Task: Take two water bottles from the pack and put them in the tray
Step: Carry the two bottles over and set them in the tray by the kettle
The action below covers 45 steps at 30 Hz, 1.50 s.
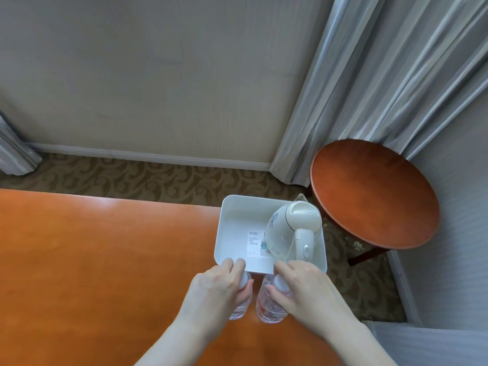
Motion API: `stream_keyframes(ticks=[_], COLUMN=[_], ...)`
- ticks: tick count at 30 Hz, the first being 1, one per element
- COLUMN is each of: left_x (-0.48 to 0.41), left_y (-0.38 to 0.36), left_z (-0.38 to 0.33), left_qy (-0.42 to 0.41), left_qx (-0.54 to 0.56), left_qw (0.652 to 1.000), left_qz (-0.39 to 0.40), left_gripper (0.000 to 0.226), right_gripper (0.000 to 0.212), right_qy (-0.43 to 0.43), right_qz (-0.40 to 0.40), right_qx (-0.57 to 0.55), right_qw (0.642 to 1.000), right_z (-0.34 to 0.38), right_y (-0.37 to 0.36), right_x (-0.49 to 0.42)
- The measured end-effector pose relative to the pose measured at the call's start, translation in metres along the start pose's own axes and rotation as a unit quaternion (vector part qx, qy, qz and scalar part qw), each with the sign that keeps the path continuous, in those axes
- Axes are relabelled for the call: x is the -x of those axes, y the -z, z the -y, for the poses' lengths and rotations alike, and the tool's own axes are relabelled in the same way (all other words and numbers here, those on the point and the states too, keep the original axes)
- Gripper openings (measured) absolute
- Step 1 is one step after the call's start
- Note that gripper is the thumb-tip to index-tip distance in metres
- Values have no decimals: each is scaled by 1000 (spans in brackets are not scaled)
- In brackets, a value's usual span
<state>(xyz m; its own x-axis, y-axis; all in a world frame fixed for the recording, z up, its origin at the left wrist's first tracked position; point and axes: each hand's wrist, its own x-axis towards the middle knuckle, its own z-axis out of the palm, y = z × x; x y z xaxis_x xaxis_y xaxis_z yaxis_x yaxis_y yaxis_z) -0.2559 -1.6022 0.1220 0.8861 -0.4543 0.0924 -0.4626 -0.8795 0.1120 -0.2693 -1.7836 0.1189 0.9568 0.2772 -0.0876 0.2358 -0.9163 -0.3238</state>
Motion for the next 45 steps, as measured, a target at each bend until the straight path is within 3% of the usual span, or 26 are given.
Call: stream_keyframes(ticks=[10,17,26,35,41,45], left_x=[-91,-153,-186,-196,-191,-190], left_y=[7,-37,-90,-99,-95,-84], left_z=[44,71,87,90,93,100], left_qy=[25,46,64,55,40,5], left_qx=[16,-12,-16,-36,-75,-45], left_qw=[997,999,997,997,995,995], left_qz=[-70,-14,37,33,58,83], left_gripper=[29,34,35,36,47,47], right_gripper=[26,28,27,29,49,44], right_qy=[19,15,-8,-23,11,55], right_qz=[-70,-80,-47,-41,3,60], right_qx=[0,43,63,55,124,156], right_qw=[997,996,997,997,992,984], right_z=[-14,-30,-57,-70,-72,-71], right_y=[43,22,-18,-32,-27,-11], right_x=[-93,-157,-205,-217,-214,-216])
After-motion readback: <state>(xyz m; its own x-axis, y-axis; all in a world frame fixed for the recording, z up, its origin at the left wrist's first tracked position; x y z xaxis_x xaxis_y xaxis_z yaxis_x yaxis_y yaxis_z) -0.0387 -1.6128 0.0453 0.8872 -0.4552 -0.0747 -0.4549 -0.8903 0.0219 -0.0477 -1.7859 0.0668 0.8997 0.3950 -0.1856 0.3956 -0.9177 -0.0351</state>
